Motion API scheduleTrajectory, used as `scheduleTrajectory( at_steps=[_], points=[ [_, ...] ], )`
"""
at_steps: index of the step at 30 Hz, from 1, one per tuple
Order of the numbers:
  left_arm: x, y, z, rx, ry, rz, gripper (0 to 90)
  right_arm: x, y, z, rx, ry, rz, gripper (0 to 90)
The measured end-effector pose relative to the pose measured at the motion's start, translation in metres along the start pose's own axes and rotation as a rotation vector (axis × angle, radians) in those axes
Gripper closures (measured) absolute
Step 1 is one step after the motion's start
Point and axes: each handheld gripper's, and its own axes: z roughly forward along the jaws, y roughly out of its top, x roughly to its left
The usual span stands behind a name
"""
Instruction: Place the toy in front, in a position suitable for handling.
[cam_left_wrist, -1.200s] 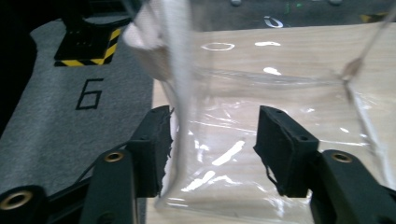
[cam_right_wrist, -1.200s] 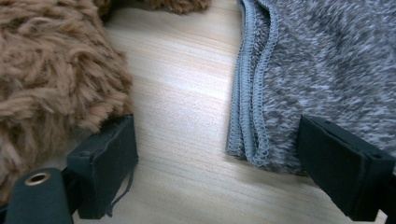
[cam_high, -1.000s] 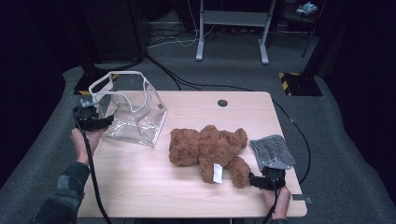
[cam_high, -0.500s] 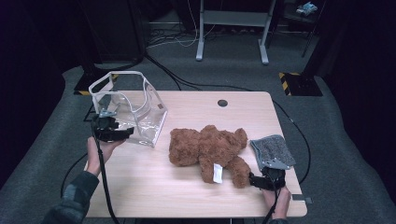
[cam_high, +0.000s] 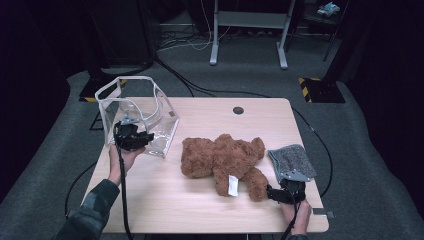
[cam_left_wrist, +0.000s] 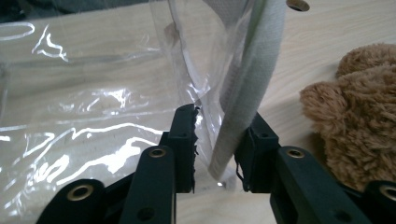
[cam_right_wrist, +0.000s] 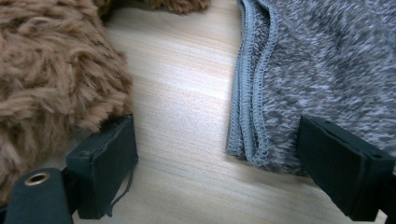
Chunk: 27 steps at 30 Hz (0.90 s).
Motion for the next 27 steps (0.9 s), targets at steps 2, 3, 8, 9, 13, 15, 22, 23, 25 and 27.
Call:
scheduleTrajectory(
  at_steps=[2,3,8,9,13,15,22,23,25,27],
  points=[
    [0.003,0.001,0.002,-0.020,-0.009,0.008,72.5,0.000,0.000,0.000,0.000,0.000,0.000,12.2],
    [0.003,0.001,0.004,-0.026,-0.002,0.006,74.2,0.000,0.000,0.000,0.000,-0.002,-0.002,12.2],
    [0.004,0.004,0.010,-0.033,0.011,0.029,78.1,0.000,0.000,0.000,0.001,0.000,0.000,12.2],
    [0.004,0.004,0.012,-0.040,0.015,0.030,78.5,0.000,0.000,0.000,0.001,0.000,0.000,12.1],
    [0.008,0.010,0.018,-0.037,0.007,0.004,79.5,0.000,0.000,0.000,0.001,0.000,0.002,12.1],
    [0.008,0.014,0.021,-0.032,0.008,0.007,79.6,0.000,0.000,0.000,0.001,0.000,0.002,12.1],
    [0.012,0.026,0.033,-0.012,0.020,-0.002,80.8,0.000,0.000,0.000,0.001,0.002,0.001,12.1],
    [0.012,0.028,0.035,-0.011,0.013,-0.018,80.7,0.000,0.000,0.000,0.001,0.003,0.002,12.1],
    [0.014,0.031,0.037,0.001,0.011,-0.022,80.7,0.000,0.000,0.000,0.001,0.003,0.001,12.1],
    [0.015,0.033,0.039,0.002,0.012,-0.024,80.7,0.000,0.000,0.000,0.001,0.002,0.001,12.0]
  ],
)
